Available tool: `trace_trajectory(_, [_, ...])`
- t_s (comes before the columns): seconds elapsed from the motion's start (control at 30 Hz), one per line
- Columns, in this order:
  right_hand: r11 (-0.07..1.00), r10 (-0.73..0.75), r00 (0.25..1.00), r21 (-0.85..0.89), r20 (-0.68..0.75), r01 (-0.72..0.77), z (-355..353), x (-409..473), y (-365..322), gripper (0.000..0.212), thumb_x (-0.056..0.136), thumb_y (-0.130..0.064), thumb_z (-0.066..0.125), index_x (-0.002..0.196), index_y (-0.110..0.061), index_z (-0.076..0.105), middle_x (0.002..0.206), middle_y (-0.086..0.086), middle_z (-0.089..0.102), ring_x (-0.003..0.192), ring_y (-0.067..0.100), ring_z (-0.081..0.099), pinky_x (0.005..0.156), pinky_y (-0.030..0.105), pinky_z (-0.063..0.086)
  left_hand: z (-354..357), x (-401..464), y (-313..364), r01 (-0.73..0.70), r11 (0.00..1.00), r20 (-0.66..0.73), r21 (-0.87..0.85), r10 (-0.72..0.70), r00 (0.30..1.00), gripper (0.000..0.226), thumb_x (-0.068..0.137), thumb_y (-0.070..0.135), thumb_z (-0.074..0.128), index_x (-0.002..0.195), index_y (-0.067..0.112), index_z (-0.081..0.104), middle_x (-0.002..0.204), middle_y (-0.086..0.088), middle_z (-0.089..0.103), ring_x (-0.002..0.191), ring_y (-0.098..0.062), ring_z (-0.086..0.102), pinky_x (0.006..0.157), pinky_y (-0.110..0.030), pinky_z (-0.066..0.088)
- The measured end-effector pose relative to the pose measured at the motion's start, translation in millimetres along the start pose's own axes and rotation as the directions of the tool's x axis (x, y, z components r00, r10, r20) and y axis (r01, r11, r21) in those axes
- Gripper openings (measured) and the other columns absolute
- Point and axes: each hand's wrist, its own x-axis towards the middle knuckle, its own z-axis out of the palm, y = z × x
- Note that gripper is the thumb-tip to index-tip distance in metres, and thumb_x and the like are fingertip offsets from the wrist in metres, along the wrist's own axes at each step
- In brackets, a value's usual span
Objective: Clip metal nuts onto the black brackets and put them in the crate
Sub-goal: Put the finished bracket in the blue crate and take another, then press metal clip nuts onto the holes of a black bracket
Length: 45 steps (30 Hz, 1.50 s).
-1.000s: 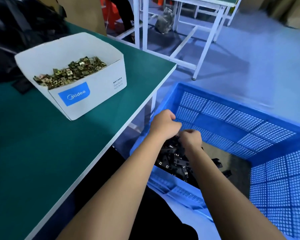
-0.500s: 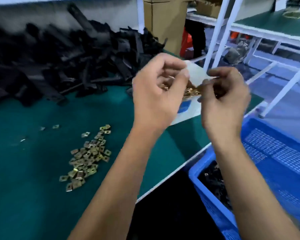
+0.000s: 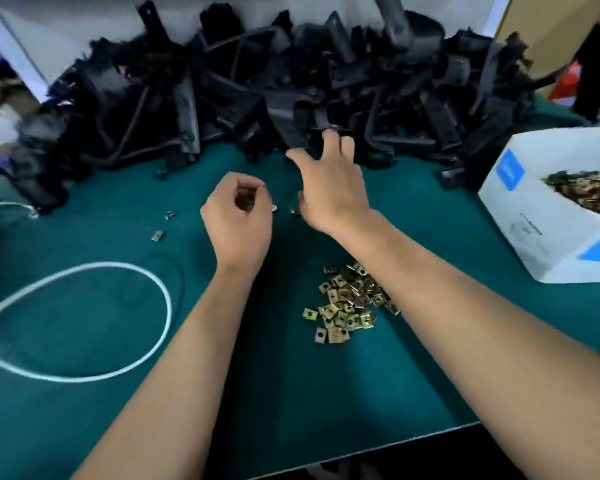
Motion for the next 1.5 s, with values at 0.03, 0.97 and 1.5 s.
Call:
trace_trajectory(0.03, [1.000,0.000,0.999,-0.002,0.049,0.000,7,12,-6,0.067,0.089,-0.017,0.073,0.148,-0.029,0.044,0.152,0.018,0.026,0.140,0.041,0.024,0.097,0.048,0.050,0,3,-2,0.029,0.999,-0.040,-0.016,-0.030,0.999,0.008,0.087,0.009,0.065,0.084,0.015,0.070,0.073,0.014,0.066,0.069,0.000,0.062,0.070,-0.017,0.050])
trace_trajectory(0.97, [0.911,-0.321,0.821,0.391,0.472,0.131,-45,-18,68,0.023,0.081,-0.033,0.086,0.100,-0.035,0.074,0.090,-0.009,0.075,0.076,0.005,0.069,0.082,0.035,0.058,-41,47,-18,0.634,0.309,0.507,-0.709,-0.402,0.763,0.036,0.104,-0.005,0.044,0.132,0.017,0.050,0.092,-0.013,0.074,0.085,-0.030,0.076,0.065,-0.027,0.060])
trace_trajectory(1.5, [0.848,-0.211,0.971,0.516,0.112,0.125,-2,-29,58,0.009,0.097,-0.012,0.067,0.102,-0.019,0.068,0.092,-0.006,0.070,0.082,0.007,0.064,0.067,0.006,0.039,-19,19,-5,0.716,0.569,0.780,-0.406,-0.192,0.595,0.020,0.100,0.027,0.061,0.119,0.021,0.062,0.084,-0.003,0.066,0.067,-0.015,0.061,0.065,-0.019,0.056])
